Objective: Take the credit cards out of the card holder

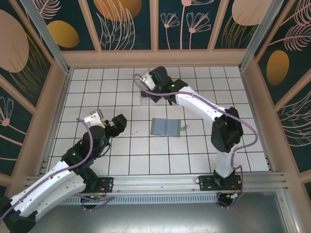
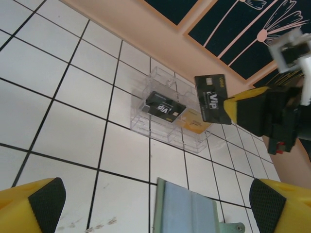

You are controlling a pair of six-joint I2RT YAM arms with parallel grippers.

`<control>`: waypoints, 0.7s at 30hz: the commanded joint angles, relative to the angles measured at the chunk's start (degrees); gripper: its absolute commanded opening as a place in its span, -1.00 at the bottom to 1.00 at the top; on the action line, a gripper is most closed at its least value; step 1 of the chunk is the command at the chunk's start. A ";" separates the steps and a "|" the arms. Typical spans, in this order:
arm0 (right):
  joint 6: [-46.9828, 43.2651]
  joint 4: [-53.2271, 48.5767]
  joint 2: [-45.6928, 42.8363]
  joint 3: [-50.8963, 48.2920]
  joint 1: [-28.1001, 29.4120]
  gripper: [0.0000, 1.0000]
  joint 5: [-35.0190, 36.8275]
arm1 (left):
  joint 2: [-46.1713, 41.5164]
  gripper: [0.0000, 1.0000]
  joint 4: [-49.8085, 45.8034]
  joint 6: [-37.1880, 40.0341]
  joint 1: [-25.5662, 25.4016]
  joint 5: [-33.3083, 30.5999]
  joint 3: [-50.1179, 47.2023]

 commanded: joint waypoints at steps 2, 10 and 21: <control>-15.34 -3.34 3.96 3.63 2.74 -1.00 11.64 | -1.85 0.97 -3.17 -0.28 0.20 -0.92 -0.52; -33.07 2.43 6.83 2.53 5.64 -1.00 18.48 | -2.34 0.97 -4.37 -0.17 0.17 -0.55 -0.34; -49.11 14.01 9.25 -0.36 5.77 -1.00 18.61 | -3.18 0.97 -7.10 -0.56 0.15 -2.12 0.83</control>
